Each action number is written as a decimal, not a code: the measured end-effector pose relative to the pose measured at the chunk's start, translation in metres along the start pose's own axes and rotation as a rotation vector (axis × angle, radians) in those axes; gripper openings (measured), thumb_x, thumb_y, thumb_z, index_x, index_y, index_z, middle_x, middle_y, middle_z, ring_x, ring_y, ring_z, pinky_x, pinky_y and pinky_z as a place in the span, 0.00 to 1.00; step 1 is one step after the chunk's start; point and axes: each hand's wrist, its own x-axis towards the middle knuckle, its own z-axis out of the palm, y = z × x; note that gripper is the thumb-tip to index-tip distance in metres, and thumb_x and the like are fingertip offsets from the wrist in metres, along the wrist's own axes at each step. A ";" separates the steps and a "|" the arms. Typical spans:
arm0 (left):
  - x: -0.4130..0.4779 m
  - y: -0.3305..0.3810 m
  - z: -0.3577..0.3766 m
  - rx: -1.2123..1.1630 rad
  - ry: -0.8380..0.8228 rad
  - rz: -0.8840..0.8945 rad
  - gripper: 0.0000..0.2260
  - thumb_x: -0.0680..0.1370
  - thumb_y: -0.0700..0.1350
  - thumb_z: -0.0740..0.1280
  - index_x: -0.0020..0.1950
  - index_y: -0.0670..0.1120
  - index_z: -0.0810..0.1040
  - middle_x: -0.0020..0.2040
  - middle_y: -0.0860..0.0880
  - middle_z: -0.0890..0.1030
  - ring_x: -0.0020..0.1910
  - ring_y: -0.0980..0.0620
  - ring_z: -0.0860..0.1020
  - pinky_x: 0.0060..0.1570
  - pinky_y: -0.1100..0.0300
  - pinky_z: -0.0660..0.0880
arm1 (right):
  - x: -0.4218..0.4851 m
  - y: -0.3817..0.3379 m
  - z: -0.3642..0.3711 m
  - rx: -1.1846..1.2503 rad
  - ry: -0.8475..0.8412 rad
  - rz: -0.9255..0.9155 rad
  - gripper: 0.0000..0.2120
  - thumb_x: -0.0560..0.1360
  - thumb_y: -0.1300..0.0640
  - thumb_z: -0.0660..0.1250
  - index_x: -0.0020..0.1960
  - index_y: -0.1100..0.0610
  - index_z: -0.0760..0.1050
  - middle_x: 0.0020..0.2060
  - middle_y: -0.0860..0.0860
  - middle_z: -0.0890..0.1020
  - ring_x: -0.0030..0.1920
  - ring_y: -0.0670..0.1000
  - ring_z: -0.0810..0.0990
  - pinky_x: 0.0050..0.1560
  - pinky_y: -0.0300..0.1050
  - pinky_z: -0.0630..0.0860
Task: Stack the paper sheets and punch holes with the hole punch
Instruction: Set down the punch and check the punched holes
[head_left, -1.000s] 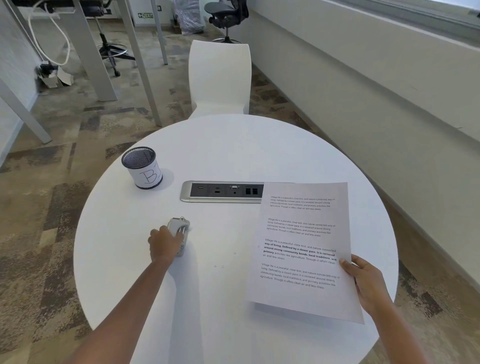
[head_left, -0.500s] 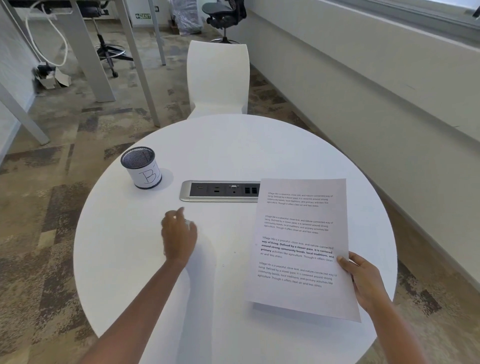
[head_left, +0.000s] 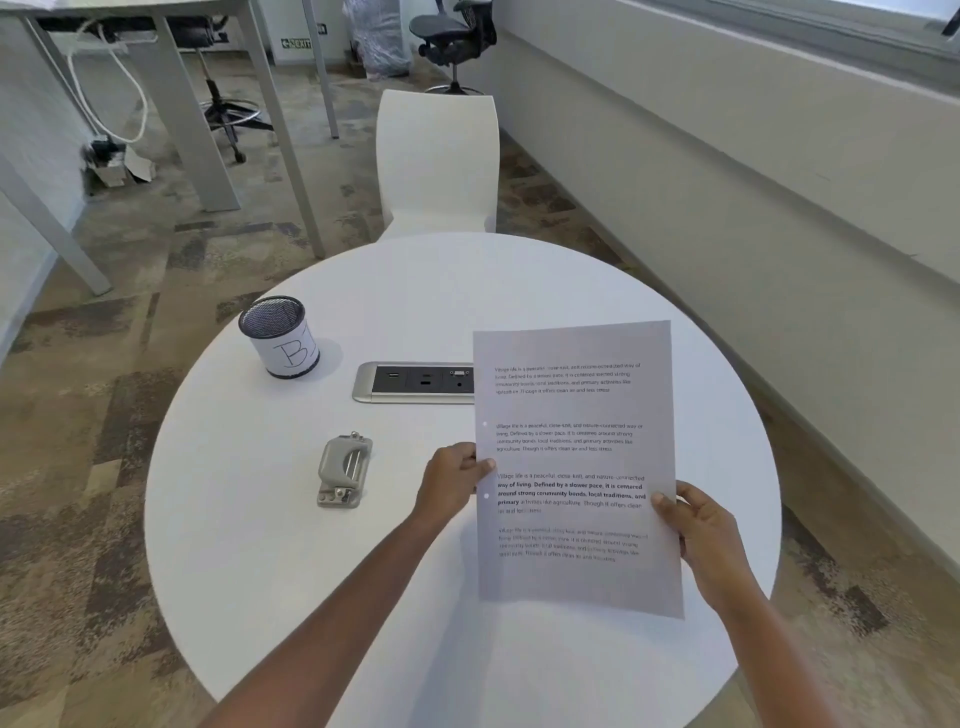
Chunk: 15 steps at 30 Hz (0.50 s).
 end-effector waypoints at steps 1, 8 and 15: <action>-0.001 0.004 0.001 0.007 0.031 0.034 0.10 0.77 0.38 0.64 0.54 0.32 0.77 0.52 0.35 0.83 0.51 0.39 0.82 0.55 0.43 0.77 | 0.001 -0.003 0.000 -0.010 0.001 -0.027 0.07 0.75 0.63 0.64 0.51 0.59 0.77 0.38 0.52 0.84 0.38 0.51 0.82 0.38 0.41 0.81; -0.009 0.032 0.006 0.053 0.277 0.315 0.06 0.76 0.39 0.66 0.49 0.38 0.80 0.45 0.49 0.83 0.40 0.50 0.77 0.45 0.54 0.76 | 0.012 -0.021 -0.002 -0.058 0.005 -0.199 0.09 0.74 0.68 0.64 0.45 0.55 0.78 0.35 0.39 0.86 0.37 0.37 0.83 0.39 0.27 0.78; -0.014 0.028 0.016 0.074 0.234 0.286 0.08 0.77 0.40 0.66 0.53 0.42 0.80 0.48 0.53 0.82 0.45 0.50 0.80 0.52 0.50 0.77 | 0.022 -0.018 -0.007 -0.138 -0.017 -0.250 0.12 0.77 0.65 0.61 0.48 0.50 0.77 0.50 0.48 0.81 0.49 0.45 0.79 0.55 0.44 0.72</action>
